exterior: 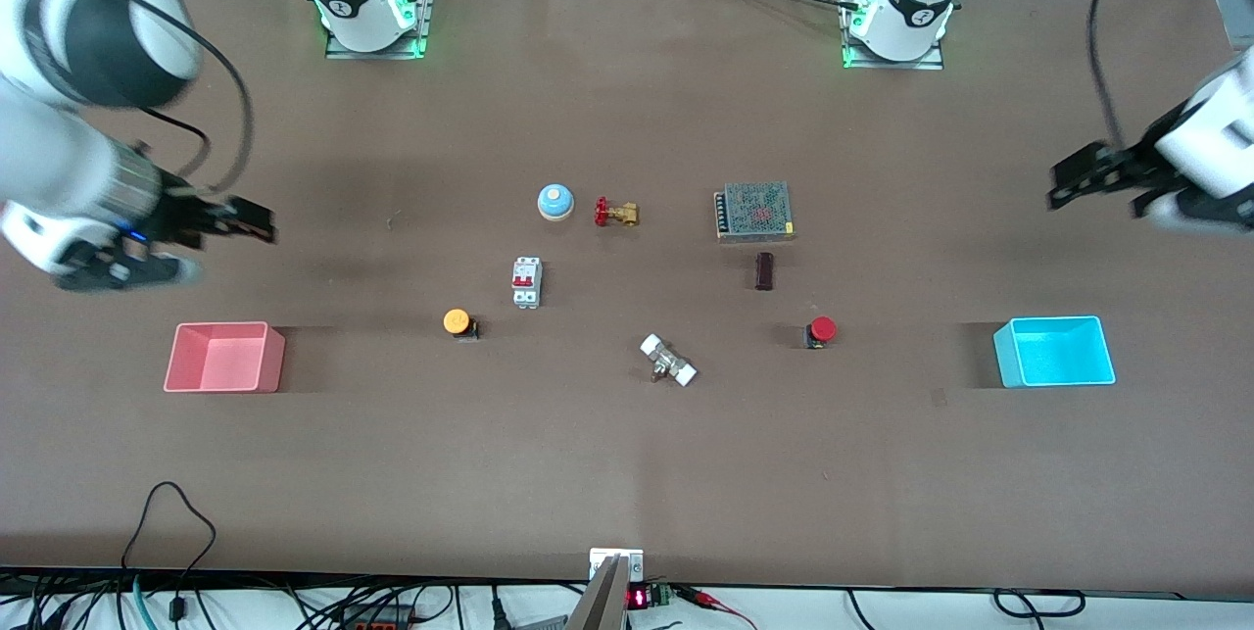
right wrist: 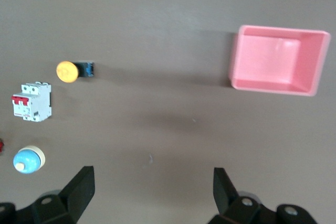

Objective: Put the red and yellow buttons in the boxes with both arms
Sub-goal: 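Lower the left gripper to the red button while the right gripper reaches the yellow button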

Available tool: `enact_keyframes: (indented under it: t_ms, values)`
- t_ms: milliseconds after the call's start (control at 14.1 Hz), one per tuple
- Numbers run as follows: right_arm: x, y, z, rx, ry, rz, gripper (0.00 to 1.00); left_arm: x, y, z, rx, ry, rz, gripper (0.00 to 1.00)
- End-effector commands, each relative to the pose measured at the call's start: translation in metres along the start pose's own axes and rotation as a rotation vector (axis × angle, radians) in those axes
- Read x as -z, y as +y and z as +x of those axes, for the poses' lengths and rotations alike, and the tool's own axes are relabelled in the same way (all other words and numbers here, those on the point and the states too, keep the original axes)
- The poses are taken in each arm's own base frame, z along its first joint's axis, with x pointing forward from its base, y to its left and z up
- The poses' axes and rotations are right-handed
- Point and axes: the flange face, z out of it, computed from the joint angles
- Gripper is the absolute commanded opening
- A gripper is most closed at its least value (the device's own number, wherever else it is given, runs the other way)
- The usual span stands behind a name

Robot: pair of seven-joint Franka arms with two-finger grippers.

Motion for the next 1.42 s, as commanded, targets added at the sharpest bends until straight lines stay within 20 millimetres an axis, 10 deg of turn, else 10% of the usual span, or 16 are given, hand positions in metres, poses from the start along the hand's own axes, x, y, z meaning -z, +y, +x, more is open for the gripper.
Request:
enact_keyframes:
  t_ms: [0,426,851,1348]
  values:
    - [-0.037,-0.055,0.021,0.071,0.012,-0.006,1.00,-0.032,0.022,0.023,0.020,0.011,-0.042,1.00]
    - [-0.127,-0.149,0.041,0.085,0.029,-0.041,1.00,-0.143,0.092,0.070,0.122,0.001,-0.113,1.00]
    - [-0.201,-0.168,0.048,-0.054,-0.004,-0.022,1.00,-0.246,0.139,0.074,0.190,0.023,-0.052,1.00]
    - [-0.234,-0.169,0.058,-0.072,-0.019,-0.048,1.00,-0.329,0.163,0.062,0.206,0.019,0.014,1.00]
